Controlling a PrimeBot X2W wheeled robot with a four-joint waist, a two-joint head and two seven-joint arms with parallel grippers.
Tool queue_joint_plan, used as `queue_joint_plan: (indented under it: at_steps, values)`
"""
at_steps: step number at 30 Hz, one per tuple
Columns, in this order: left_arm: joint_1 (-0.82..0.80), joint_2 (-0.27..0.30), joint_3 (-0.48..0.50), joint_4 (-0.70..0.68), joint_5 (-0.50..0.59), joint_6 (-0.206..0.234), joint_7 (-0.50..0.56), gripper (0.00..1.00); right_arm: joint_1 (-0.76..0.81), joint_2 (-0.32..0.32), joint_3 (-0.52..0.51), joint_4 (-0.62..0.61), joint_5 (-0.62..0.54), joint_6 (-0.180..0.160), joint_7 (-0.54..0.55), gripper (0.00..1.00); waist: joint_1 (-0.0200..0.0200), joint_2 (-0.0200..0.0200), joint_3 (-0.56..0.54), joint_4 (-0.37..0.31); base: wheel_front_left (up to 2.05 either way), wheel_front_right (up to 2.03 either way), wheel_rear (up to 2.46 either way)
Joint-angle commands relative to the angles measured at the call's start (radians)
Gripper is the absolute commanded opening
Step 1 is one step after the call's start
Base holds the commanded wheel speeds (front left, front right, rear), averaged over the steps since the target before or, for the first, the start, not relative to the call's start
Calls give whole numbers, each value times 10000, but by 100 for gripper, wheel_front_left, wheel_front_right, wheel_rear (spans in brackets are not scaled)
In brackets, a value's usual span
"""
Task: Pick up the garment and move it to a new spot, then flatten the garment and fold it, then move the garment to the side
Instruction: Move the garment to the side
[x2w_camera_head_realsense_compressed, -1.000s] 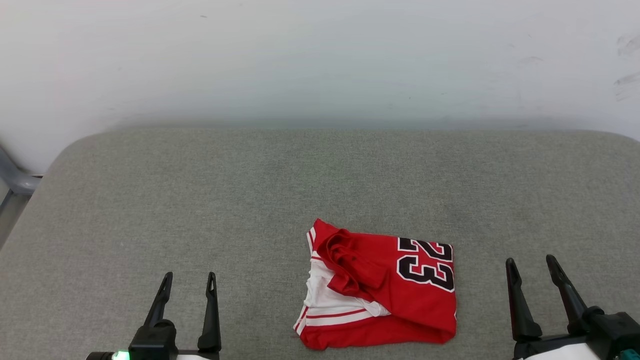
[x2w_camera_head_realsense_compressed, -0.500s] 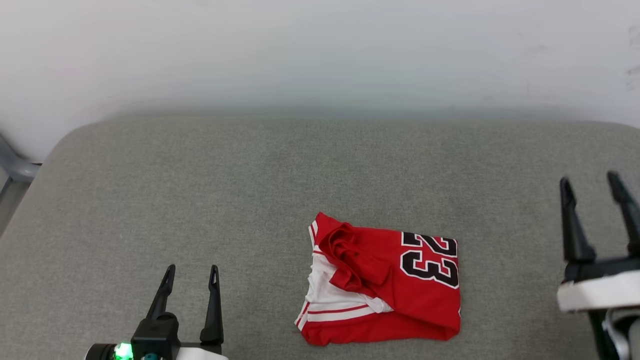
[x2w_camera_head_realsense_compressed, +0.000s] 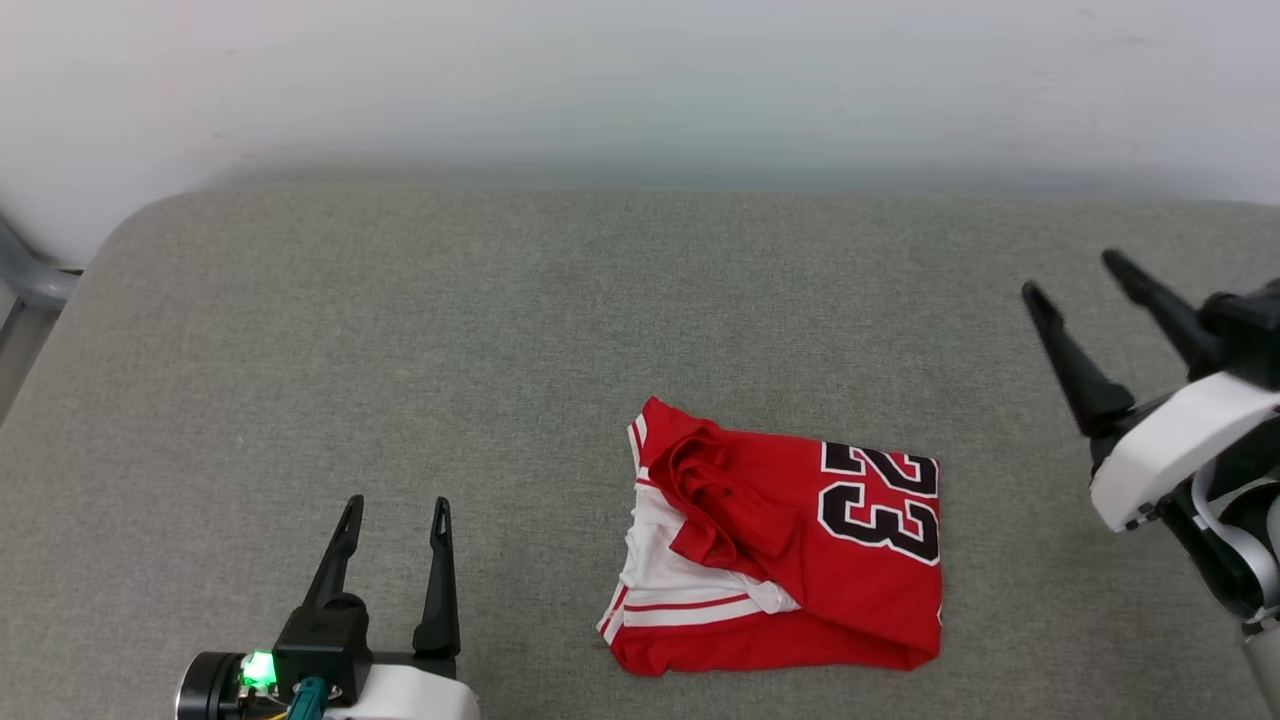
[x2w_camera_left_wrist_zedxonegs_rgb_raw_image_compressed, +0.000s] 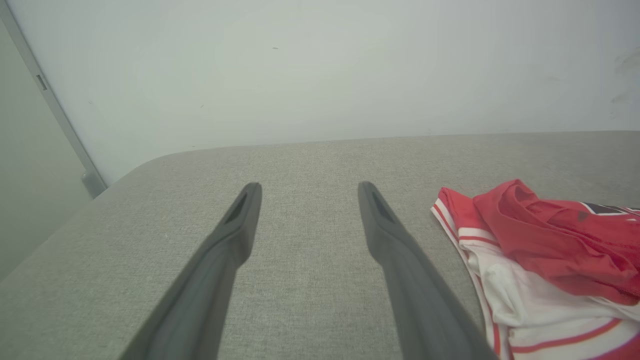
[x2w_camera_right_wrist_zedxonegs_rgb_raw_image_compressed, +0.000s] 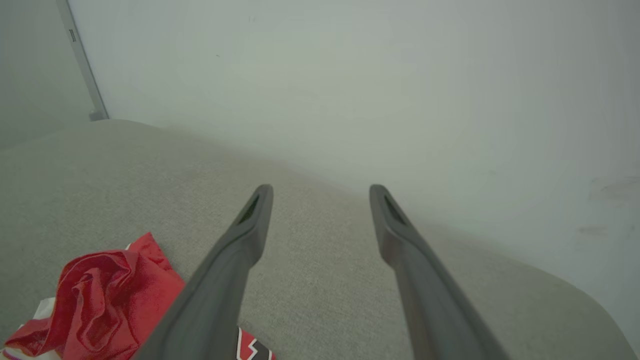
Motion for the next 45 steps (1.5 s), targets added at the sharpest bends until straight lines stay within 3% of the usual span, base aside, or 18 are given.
queue_joint_plan:
  at_steps: [1,7,14,27,35,36,37,38,45]
  values:
    - [-133,-1,-9,0,0,4,-22,100,-185,-174,205,85,243,-12,327,100,0,-1,82,55,0,0,0]
    - [-314,-26,-97,29,-26,38,-22,100,-334,-791,1348,630,1801,-12,2686,100,0,-1,315,192,0,0,0]
    - [-534,-53,-232,27,-55,48,-22,100,-94,-888,1812,1282,3388,-11,4414,100,0,-1,672,402,0,0,0]
    - [-996,-78,-390,123,-48,2,-22,100,544,-259,3038,2477,4285,-9,5037,100,0,-1,1285,790,0,0,0]
    - [-1124,-86,-404,158,-76,16,-22,100,523,22,3626,2885,4383,-9,4601,100,0,-1,1404,869,0,0,0]
    - [-1126,-88,-397,164,-87,26,-22,100,424,-9,3627,2858,4331,-8,4371,95,0,-1,1416,871,0,0,0]
    - [-1127,-89,-407,173,-95,33,-22,100,310,-43,3613,2860,4260,-9,4154,7,0,-1,1419,874,0,0,0]
    - [-1128,-91,-406,180,-103,41,-22,100,218,-80,3628,2854,4205,-8,3989,0,0,-1,1415,870,0,0,0]
    - [-996,-98,-352,238,-151,84,-22,100,-430,-559,3962,2468,3872,-11,2989,0,0,-1,1197,717,0,0,0]
